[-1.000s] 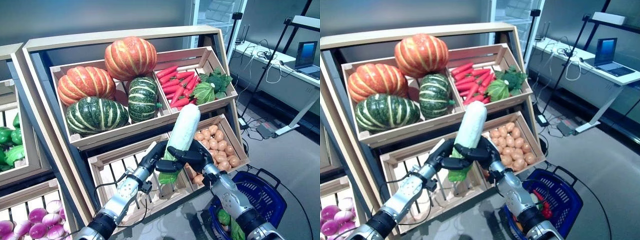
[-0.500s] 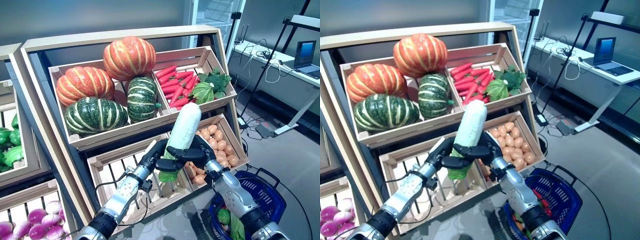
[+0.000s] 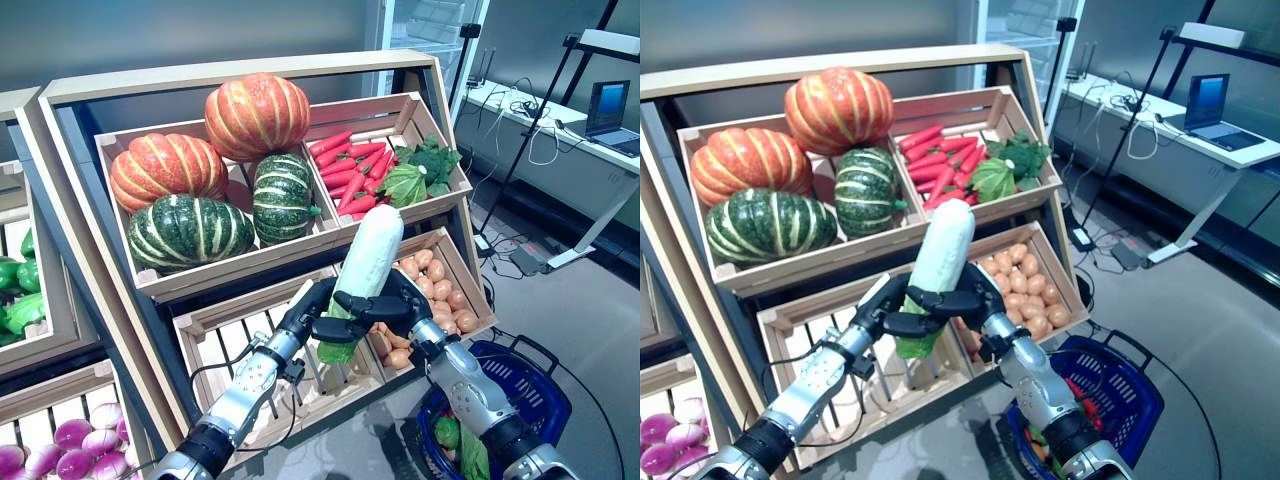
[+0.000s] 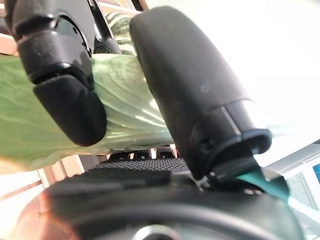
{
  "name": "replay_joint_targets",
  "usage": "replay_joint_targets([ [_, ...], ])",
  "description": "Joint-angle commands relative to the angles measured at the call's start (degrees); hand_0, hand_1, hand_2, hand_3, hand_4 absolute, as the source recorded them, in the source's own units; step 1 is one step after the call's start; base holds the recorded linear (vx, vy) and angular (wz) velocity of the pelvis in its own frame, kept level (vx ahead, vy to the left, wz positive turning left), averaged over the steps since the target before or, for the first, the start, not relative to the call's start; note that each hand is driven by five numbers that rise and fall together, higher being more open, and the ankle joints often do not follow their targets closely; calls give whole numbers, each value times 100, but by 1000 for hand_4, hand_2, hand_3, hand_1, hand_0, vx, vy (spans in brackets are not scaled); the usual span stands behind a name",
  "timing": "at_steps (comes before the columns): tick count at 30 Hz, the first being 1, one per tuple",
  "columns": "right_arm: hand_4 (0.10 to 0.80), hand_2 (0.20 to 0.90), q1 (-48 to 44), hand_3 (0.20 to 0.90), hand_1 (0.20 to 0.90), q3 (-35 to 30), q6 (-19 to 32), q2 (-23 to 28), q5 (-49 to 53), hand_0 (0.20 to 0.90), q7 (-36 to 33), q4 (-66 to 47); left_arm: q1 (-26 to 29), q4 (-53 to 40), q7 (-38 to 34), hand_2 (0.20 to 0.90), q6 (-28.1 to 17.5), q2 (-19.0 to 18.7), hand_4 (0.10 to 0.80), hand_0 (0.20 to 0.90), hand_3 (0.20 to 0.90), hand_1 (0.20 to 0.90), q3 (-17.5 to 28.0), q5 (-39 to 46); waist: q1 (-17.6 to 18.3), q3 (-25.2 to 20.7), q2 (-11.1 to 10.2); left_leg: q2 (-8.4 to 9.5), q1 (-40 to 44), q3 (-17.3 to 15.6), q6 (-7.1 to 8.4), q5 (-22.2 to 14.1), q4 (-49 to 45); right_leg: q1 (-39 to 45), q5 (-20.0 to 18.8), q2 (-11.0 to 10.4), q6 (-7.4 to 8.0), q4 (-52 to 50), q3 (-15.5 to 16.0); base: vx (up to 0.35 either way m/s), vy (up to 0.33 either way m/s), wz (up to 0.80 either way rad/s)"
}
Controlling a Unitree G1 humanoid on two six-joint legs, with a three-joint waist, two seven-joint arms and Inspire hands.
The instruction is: Put vegetables into the basket
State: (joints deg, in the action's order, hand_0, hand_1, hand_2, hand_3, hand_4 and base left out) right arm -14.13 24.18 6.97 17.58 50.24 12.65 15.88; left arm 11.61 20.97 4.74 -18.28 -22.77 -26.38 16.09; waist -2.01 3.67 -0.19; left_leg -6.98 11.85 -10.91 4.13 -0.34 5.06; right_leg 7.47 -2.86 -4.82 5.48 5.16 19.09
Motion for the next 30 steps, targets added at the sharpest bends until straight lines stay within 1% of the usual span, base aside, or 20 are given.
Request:
replay_joint_targets([
  [1, 800, 900, -1185, 900, 900, -1134, 671, -380, 1073, 900, 242, -627, 673, -112, 169, 300, -832, 86, 400, 300, 300, 300, -286, -181, 11, -214, -155, 412, -118, 208, -455, -530, -6, 390, 568, -16, -216, -16, -242, 0, 0, 0],
  [7, 800, 900, -1302, 900, 900, -1314, 519, -370, 1726, 900, 392, -770, 631, -52, 198, 300, -902, 44, 400, 300, 300, 300, -268, -188, 10, -222, -169, 408, -113, 202, -450, -533, -6, 391, 568, -7, -220, -16, -251, 0, 0, 0],
  [12, 800, 900, -1417, 900, 900, -1429, 199, -338, 2197, 900, 496, -691, 657, -13, 270, 300, -918, 18, 400, 300, 300, 300, -255, -130, -4, -248, -186, 407, -129, 207, -446, -523, -6, 383, 566, -2, -224, -16, -244, 0, 0, 0],
  [20, 800, 900, -1532, 900, 900, -1411, -17, -327, 2267, 900, 520, -676, 696, 45, 237, 300, -950, 19, 400, 300, 300, 300, -325, -175, 9, -252, -201, 397, -143, 182, -434, -503, -6, 368, 552, 7, -228, -16, -252, 0, 0, 0],
  [23, 800, 900, -1569, 900, 900, -1415, -143, -314, 2554, 900, 678, -644, 720, 53, 240, 300, -936, 19, 400, 300, 300, 300, -333, -162, 8, -254, -200, 398, -144, 189, -431, -503, -6, 369, 555, 7, -228, -16, -252, 0, 0, 0],
  [25, 800, 900, -1562, 900, 900, -1469, -457, -424, 3146, 900, 929, -665, 725, 64, 272, 300, -936, 23, 400, 300, 300, 300, -328, -161, -4, -251, -200, 400, -135, 197, -429, -504, -6, 383, 555, 6, -230, -16, -240, 0, 0, 0],
  [27, 800, 900, -1573, 900, 900, -1484, -380, -450, 3079, 900, 851, -667, 715, 50, 284, 300, -942, 8, 400, 300, 300, 300, -345, -137, -19, -258, -199, 405, -133, 216, -433, -511, -6, 392, 563, 2, -227, -16, -234, 0, 0, 0],
  [30, 800, 900, -1594, 900, 900, -1480, -537, -535, 3434, 900, 1037, -665, 727, 1, 276, 300, -896, -9, 400, 300, 300, 300, -370, -113, -35, -263, -197, 408, -133, 236, -434, -513, -6, 398, 565, -2, -222, -16, -222, 0, 0, 0],
])
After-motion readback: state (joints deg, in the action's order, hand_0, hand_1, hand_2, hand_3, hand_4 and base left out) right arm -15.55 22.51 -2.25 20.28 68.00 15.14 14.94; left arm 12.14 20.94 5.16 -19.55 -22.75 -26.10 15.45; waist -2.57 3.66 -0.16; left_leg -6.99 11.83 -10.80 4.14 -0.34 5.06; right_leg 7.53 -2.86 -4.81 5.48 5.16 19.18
